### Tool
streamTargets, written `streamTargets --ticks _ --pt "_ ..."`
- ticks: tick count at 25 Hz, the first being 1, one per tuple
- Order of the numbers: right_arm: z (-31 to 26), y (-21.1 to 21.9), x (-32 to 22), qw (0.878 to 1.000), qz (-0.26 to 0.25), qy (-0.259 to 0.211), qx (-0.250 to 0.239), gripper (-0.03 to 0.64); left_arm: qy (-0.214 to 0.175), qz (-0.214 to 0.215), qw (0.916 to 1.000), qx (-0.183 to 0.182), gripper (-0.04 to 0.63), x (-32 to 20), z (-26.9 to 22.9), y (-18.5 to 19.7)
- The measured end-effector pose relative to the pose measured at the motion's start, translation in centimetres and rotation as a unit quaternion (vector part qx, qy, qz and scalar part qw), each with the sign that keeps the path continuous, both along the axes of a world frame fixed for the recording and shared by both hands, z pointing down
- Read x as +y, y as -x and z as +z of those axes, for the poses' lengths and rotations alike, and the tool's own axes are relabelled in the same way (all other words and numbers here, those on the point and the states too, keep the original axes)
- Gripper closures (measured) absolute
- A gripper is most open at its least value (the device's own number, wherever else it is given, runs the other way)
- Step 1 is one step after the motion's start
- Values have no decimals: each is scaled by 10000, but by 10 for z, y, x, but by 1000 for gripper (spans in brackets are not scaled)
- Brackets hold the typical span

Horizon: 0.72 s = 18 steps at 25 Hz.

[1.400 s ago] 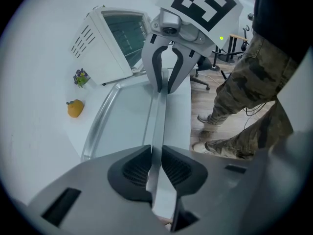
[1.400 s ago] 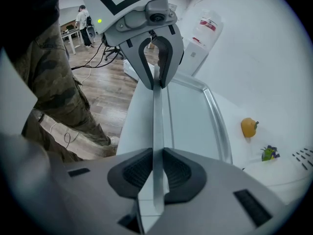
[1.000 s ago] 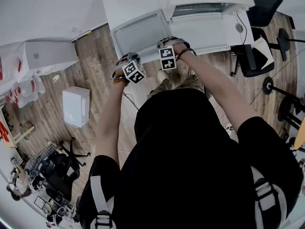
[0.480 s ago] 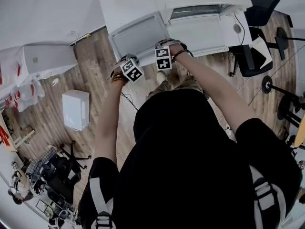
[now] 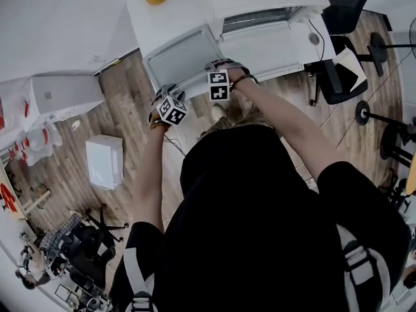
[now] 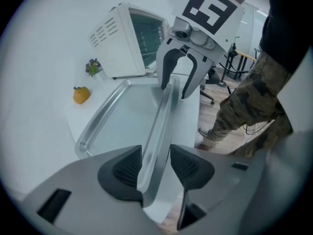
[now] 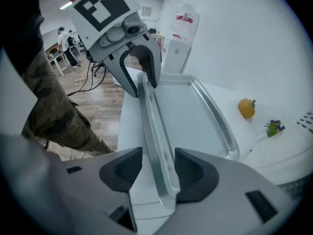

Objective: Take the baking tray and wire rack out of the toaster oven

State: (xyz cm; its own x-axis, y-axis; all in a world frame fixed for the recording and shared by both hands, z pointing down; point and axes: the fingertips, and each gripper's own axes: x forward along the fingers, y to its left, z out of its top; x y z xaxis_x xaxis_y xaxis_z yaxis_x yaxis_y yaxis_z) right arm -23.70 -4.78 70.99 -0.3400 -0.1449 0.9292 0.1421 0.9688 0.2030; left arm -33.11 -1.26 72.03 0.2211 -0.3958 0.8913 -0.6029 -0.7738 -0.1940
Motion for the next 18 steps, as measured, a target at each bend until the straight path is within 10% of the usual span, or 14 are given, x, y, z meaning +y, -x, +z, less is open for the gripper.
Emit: streamTargets --ticks 9,18 --pt "-73 -8 9 9791 792 -157 -1869 400 -716 -1292 9823 1151 397 -3 -57 -3" --pt "-96 -70 3 9638 1786 -371 -1944 403 -1207 -1106 9738 1576 404 -11 -84 -53"
